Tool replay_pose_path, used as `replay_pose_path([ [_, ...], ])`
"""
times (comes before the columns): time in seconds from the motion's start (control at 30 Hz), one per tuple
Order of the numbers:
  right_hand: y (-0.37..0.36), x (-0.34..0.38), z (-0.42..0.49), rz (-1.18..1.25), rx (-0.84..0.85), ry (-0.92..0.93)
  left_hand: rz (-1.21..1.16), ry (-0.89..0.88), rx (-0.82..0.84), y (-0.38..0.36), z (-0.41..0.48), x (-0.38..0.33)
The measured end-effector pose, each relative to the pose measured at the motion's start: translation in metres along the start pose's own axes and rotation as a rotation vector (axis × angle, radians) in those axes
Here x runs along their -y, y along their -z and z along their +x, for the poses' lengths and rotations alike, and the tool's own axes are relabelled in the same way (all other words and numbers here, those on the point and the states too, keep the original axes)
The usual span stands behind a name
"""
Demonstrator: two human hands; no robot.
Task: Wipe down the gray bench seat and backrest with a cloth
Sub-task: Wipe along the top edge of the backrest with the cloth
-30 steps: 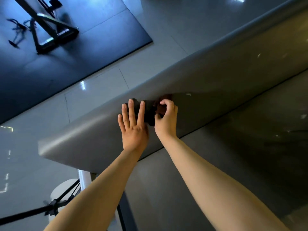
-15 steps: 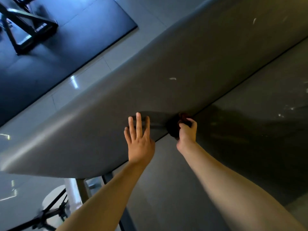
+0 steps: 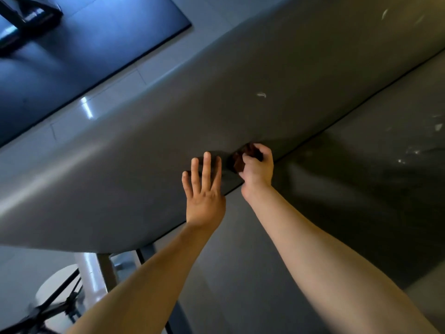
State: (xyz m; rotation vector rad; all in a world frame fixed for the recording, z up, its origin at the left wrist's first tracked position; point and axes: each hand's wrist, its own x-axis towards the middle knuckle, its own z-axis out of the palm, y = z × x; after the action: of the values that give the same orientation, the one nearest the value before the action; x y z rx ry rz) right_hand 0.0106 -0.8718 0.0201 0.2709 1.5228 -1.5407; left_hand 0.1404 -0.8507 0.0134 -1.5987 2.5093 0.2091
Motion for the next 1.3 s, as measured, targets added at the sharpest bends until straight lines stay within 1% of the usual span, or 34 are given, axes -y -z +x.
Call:
replay_pose_path([
  [0.07, -0.012, 0.025, -0.015, 0.028, 0.013, 0.03, -0.056, 0.007, 0.013, 0.018, -0.005, -0.002],
  [0.13, -0.024, 0.049, -0.032, 0.038, 0.039, 0.069, -0.12, -0.004, -0.033, 0.046, -0.003, -0.002],
  [0.2, -0.041, 0.074, -0.053, 0.027, 0.095, 0.135, -0.105, -0.07, -0.17, 0.076, 0.002, 0.002],
  [0.3, -0.059, 0.102, -0.074, 0.004, 0.084, 0.181, -0.061, -0.145, -0.377, 0.128, 0.022, 0.006],
  [0.37, -0.064, 0.115, -0.084, -0.06, 0.12, 0.267, -0.067, -0.156, -0.436, 0.157, 0.039, 0.004],
  [0.4, -0.066, 0.12, -0.087, -0.091, 0.144, 0.337, -0.079, -0.167, -0.439, 0.166, 0.048, 0.002],
  [0.47, -0.072, 0.13, -0.084, -0.102, 0.109, 0.433, -0.064, -0.174, -0.411, 0.175, 0.06, 0.003],
  [0.53, -0.077, 0.133, -0.071, -0.076, 0.035, 0.416, -0.049, -0.139, -0.374, 0.173, 0.067, 0.004],
  [0.63, -0.067, 0.117, -0.043, -0.067, -0.076, 0.25, -0.011, -0.092, -0.404, 0.164, 0.075, 0.005],
  [0.7, -0.049, 0.109, -0.024, 0.035, -0.139, 0.078, 0.02, -0.084, -0.431, 0.161, 0.076, 0.004],
  [0.73, -0.04, 0.107, -0.017, 0.123, -0.151, -0.001, 0.025, -0.085, -0.432, 0.161, 0.076, 0.003],
  [0.8, -0.03, 0.105, -0.01, 0.146, -0.148, -0.077, 0.025, -0.074, -0.431, 0.16, 0.074, -0.002],
  [0.9, -0.028, 0.098, -0.011, 0.04, -0.035, -0.006, -0.004, -0.031, -0.425, 0.166, 0.074, -0.011],
  [0.97, -0.035, 0.113, -0.027, 0.024, 0.023, 0.057, -0.02, -0.039, -0.41, 0.177, 0.08, -0.02],
  [1.07, -0.043, 0.135, -0.026, 0.016, 0.011, 0.188, 0.049, -0.14, -0.339, 0.184, 0.094, -0.035],
  [1.13, -0.044, 0.133, -0.018, -0.135, -0.03, 0.323, 0.109, -0.156, -0.318, 0.177, 0.099, -0.039],
  [1.2, -0.038, 0.114, -0.017, -0.301, -0.02, 0.407, 0.124, -0.139, -0.328, 0.167, 0.102, -0.039],
  [1.3, -0.028, 0.086, -0.017, -0.339, 0.015, 0.301, 0.137, -0.143, -0.39, 0.159, 0.105, -0.036],
])
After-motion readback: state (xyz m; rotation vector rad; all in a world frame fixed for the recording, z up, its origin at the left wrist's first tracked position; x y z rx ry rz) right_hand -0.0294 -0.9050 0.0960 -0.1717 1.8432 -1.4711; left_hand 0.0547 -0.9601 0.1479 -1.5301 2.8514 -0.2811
